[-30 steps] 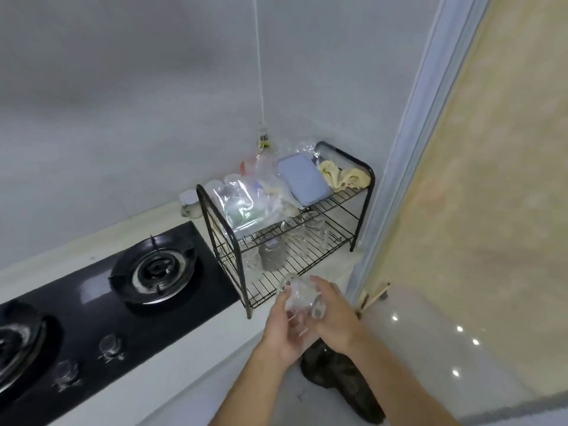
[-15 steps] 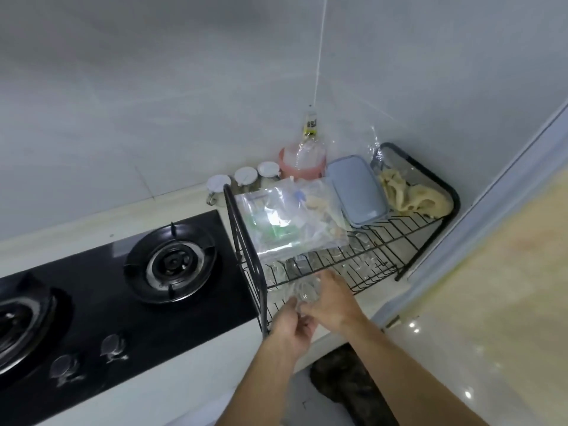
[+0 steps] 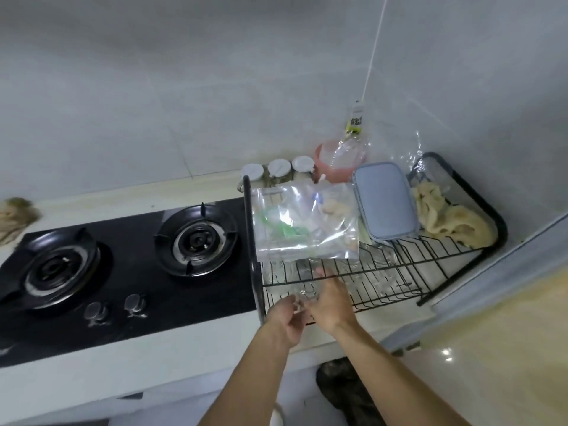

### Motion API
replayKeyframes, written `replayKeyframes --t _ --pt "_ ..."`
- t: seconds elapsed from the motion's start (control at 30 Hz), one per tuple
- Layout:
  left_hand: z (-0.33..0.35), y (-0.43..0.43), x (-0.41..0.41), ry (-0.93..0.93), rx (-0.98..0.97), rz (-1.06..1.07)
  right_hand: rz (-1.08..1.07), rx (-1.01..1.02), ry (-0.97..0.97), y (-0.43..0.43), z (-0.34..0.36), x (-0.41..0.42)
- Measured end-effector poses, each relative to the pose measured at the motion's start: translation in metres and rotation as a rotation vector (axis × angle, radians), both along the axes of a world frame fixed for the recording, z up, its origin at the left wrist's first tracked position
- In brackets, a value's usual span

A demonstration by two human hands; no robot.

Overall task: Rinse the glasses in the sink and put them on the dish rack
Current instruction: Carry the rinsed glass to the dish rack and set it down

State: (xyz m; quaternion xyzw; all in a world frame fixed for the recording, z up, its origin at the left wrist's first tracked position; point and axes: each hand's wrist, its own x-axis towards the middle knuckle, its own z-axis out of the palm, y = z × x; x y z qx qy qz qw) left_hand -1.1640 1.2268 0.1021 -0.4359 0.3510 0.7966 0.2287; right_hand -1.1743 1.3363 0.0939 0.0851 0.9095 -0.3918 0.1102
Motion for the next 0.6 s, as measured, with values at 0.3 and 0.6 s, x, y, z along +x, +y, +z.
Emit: replayKeyframes --t 0.3,0.6 --pt "-0.007 0.025 0.022 0.158 -0.416 -0.064 0.112 -0.125 -0.094 0.029 -0.004 0.006" --pt "0.013 0.028 0.067 0.292 -0.876 -0.311 0.038 0.034 0.036 0.016 -0.005 0.036"
